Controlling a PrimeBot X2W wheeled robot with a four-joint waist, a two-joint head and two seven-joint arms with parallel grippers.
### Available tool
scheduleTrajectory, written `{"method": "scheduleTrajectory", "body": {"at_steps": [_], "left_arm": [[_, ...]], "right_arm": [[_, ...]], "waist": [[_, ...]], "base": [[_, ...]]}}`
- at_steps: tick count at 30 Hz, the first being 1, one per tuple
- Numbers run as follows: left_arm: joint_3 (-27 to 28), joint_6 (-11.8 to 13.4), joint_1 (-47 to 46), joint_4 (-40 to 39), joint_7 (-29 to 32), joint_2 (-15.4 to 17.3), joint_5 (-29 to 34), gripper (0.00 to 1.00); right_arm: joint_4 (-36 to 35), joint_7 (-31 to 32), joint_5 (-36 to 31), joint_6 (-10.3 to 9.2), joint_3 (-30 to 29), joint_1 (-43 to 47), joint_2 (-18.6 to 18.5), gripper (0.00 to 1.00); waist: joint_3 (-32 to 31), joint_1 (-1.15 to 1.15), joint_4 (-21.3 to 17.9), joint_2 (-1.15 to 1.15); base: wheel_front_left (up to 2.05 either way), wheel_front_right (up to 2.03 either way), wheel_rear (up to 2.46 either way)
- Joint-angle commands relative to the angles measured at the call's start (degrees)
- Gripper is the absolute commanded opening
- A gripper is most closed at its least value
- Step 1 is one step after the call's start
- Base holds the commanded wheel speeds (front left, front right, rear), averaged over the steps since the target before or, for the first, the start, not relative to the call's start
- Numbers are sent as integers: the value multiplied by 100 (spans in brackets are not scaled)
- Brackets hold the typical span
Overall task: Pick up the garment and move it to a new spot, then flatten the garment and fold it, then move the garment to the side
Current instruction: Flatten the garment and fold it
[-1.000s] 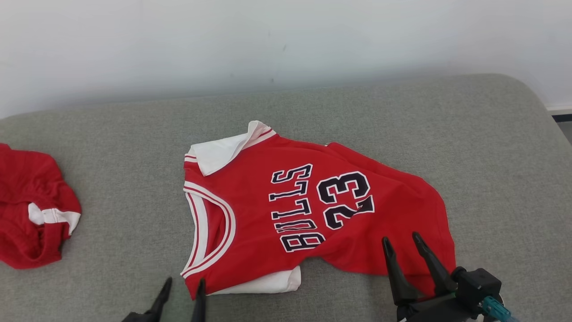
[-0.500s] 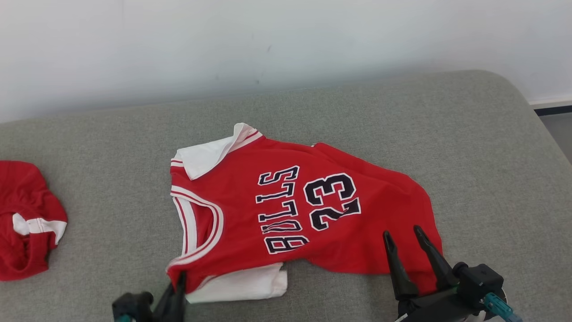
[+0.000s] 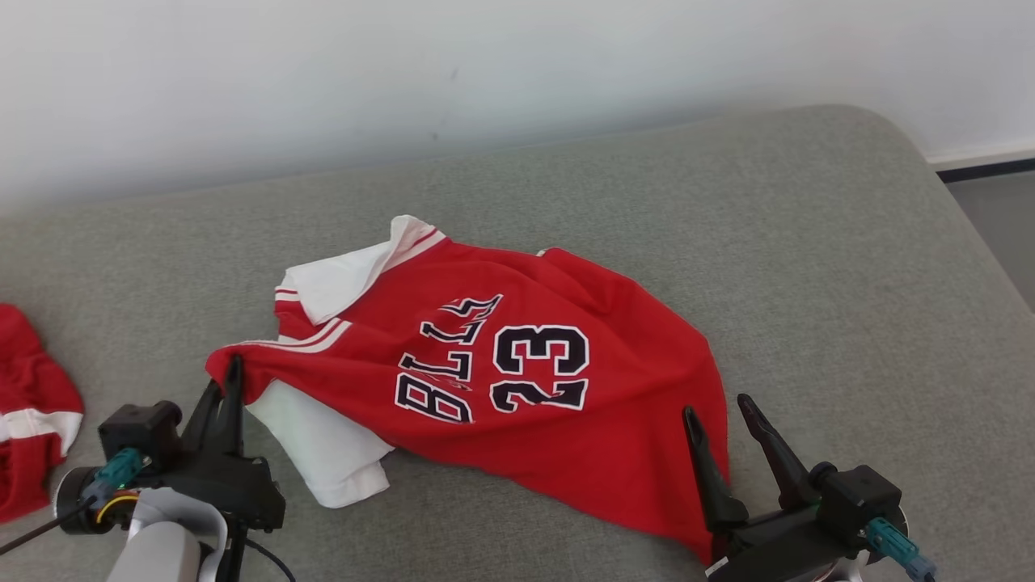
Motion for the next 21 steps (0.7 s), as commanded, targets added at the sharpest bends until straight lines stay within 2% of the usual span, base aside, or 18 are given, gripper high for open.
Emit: {"method": "scheduleTrajectory", "body": {"at_steps": [1,2,3,4,5,12,15,21], "left_arm": [[-16,11,-63,103,-17,-18,48,0],[7,12,-111,138,-18,-8,71,0],[33,17,-145,174,-17,-4,109,16],[39,38,-148,200,-17,-10,163,87],[70,57,-137,174,-18,-31,204,100],[496,277,619,-785,-18,-382,470,100],[513,321,1082,-1104,-18,-572,614,100],[259,197,1502,-836,-19,-796,621,100]], "right_arm": [[13,-1,-40,6,-17,-12,16,100],[23,-1,-41,6,-35,5,15,100],[24,-1,-40,6,-40,20,15,100],[28,-1,-40,6,-47,35,16,100],[29,-1,-44,6,-62,53,20,100],[-48,-1,-58,6,-275,226,56,100],[-97,-1,-78,6,-326,288,94,100],[-132,-1,-115,6,-269,224,154,100]], "waist": [[55,0,-97,0],[58,0,-107,0],[57,0,-115,0],[49,0,-118,0],[41,0,-113,0],[-82,0,67,0],[-84,0,149,0],[-9,0,133,0]], "base": [[0,0,0],[0,0,0],[0,0,0],[0,0,0],[0,0,0],[0,0,0],[0,0,0],[0,0,0]]}}
